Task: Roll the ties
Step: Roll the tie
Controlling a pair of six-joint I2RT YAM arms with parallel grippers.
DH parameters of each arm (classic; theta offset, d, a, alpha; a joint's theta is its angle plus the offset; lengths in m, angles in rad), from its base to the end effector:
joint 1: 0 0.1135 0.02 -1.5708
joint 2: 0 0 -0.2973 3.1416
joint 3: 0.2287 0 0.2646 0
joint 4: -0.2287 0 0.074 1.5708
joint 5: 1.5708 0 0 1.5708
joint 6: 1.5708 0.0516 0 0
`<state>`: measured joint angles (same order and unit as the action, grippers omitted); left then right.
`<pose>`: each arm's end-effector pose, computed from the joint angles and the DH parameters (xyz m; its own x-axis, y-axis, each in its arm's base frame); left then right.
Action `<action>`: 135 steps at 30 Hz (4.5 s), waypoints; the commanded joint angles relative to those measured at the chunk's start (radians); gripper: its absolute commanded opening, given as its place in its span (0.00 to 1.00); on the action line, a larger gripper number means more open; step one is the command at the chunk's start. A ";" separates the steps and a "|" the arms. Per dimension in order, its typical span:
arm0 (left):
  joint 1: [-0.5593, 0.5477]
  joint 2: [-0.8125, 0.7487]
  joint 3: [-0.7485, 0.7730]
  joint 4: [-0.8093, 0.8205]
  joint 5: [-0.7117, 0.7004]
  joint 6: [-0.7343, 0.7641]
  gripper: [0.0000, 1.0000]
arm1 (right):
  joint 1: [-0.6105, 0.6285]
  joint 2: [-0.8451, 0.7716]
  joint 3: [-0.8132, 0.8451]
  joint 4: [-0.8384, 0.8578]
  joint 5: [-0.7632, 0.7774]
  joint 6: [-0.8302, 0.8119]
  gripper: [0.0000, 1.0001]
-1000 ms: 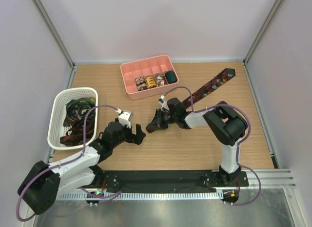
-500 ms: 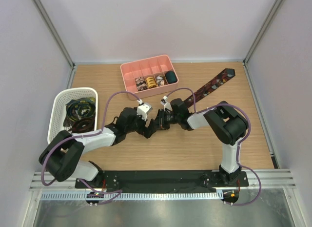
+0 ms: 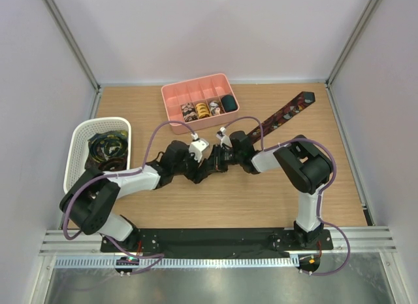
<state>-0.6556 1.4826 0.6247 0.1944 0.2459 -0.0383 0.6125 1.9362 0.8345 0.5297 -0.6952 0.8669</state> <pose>0.2345 -0.1962 0.1775 -0.5163 0.3502 -0.7815 0.7241 0.6658 -0.1800 0.3016 0.2523 0.1269 -0.9591 0.0415 -0.2798 -0.2333 0.4435 0.8654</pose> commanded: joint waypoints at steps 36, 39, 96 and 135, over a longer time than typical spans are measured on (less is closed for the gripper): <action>-0.022 0.148 0.110 -0.044 0.038 0.118 0.57 | -0.010 -0.026 -0.038 0.018 -0.078 -0.085 0.03; -0.024 0.142 0.098 -0.032 0.081 0.114 0.56 | -0.010 -0.034 -0.052 0.029 -0.092 -0.085 0.03; -0.076 0.173 0.144 -0.156 0.020 0.112 0.34 | -0.057 -0.206 0.011 -0.330 0.145 -0.186 0.28; -0.101 -0.022 0.138 -0.159 -0.054 0.095 0.75 | -0.076 -0.217 0.002 -0.340 0.105 -0.221 0.01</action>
<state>-0.7532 1.4635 0.7490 0.0105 0.1959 0.0349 0.5388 1.7668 0.8265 0.1753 -0.5785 0.6449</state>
